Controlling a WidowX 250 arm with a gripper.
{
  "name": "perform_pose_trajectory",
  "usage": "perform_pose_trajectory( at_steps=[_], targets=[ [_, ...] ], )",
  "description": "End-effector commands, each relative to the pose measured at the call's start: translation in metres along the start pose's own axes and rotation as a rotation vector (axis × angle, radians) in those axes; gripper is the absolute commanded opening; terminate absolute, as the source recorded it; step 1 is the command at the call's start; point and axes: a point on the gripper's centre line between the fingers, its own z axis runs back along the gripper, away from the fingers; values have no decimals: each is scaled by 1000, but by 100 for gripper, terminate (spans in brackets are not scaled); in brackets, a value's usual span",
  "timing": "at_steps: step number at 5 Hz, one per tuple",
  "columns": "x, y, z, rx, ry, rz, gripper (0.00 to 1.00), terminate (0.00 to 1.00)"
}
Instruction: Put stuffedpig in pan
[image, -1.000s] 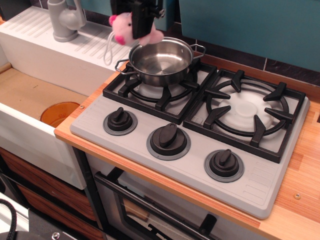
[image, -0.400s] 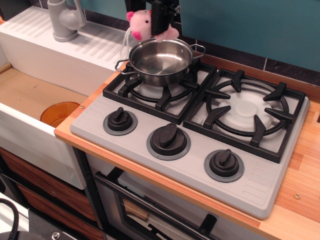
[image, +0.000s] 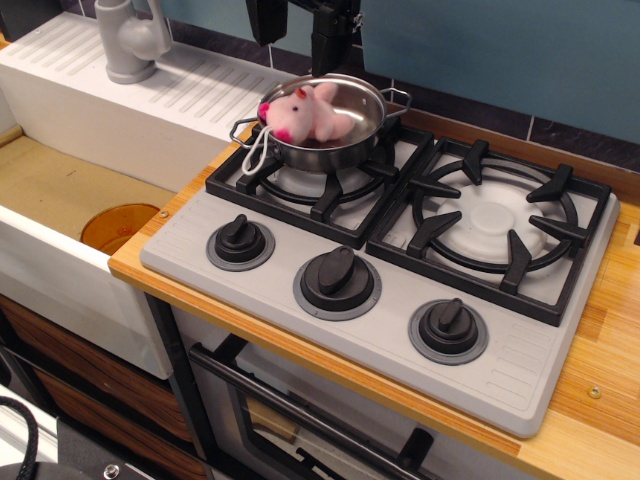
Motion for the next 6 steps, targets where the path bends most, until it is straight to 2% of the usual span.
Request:
perform_pose_trajectory(
  at_steps=[1, 3, 6],
  targets=[
    [5, -14, 31, 30, -61, 14, 100, 0],
    [9, -22, 33, 34, -72, 14, 100, 0],
    [14, -27, 30, -7, -81, 11, 100, 0]
  ],
)
